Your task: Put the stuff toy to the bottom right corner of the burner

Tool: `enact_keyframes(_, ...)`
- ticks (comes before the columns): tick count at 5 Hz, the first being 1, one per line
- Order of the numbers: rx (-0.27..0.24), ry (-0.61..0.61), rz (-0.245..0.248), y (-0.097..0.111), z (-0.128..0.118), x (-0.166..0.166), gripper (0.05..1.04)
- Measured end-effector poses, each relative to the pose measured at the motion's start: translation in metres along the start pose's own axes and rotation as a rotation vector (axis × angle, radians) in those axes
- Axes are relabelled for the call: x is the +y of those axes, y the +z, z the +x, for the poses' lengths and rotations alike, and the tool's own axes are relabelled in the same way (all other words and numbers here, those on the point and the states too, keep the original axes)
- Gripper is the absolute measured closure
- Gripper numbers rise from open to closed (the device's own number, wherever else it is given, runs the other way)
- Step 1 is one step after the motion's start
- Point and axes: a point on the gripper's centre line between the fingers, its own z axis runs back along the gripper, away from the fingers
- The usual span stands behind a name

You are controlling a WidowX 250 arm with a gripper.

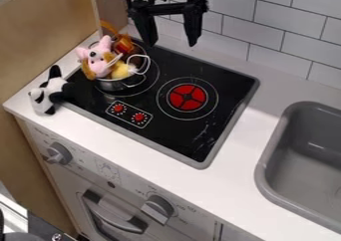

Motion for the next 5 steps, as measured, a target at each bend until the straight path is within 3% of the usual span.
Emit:
enact_keyframes(1,0.036,0.003,0.007,-0.011,-0.004,0.003,0.087)
enact_keyframes(2,0.024,-0.029,0.089,-0.017,-0.009,0.046,0.087)
enact_keyframes(3,-0.072,-0.04,0.155,-0.004,-0.011,0.084,0.087)
enact_keyframes(5,-0.215,-0.163,0.225,-0.005,-0.015,0.133,0.087)
